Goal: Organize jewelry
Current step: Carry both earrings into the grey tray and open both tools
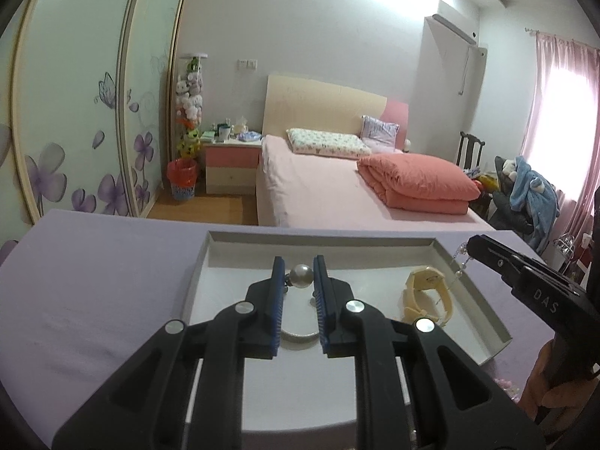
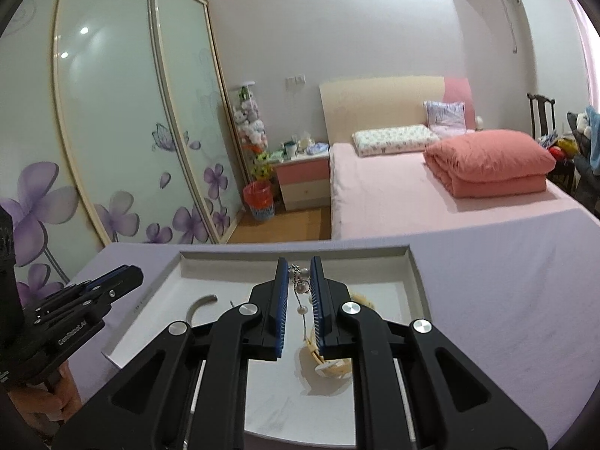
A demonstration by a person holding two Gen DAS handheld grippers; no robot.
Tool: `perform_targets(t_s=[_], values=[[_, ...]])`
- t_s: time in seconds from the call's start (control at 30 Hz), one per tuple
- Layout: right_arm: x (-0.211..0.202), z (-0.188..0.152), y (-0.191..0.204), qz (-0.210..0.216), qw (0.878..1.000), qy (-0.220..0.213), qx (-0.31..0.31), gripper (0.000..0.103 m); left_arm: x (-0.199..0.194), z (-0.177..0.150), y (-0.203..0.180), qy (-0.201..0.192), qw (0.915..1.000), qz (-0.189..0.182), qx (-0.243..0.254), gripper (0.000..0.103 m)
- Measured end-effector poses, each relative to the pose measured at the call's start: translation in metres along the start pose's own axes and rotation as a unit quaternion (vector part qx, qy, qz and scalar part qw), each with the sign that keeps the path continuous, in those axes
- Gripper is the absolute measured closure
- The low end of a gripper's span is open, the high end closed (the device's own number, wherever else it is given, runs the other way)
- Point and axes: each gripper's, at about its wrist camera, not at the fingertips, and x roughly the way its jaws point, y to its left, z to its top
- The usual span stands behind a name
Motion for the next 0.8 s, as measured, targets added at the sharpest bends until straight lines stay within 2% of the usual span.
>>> perform_targets(t_s=[0.1,0.2,0.4,0.43,0.47,0.5,0.8], values=[[0.004,-0.002,0.001,0.002,1.000,0.010,-0.001,0.085,0.008,-0.004,0.001,0.010,0.9999,-0.002,-0.002,0.087],[0.003,-0.001,0.000,0.002,1.000,0.008,0.003,0.063,0.014,-0.008,0.000,0.016,0.9999,-0.002,0.000,0.087],[0.003,0.002,-0.003,0.001,1.000,0.003,0.009,0.062,0.024,-0.011,0.000,0.025,0.9997,-0.003,-0.002,0.086],[0.004,0.003,-0.004,0.001,1.000,0.003,0.009,0.062,0.025,-0.012,0.001,0.026,0.9997,-0.001,-0.005,0.084],[0.004,0.004,-0.004,0.001,1.000,0.003,0.010,0.062,0.028,-0.011,0.002,0.028,0.9996,-0.001,-0.008,0.076],[0.004,0.004,-0.004,0.001,1.000,0.004,0.011,0.062,0.029,-0.012,0.003,0.029,0.9995,-0.001,-0.012,0.072],[0.007,0.004,-0.008,-0.001,1.000,0.004,0.016,0.062,0.034,-0.016,0.014,0.037,0.9990,-0.001,-0.024,0.072]])
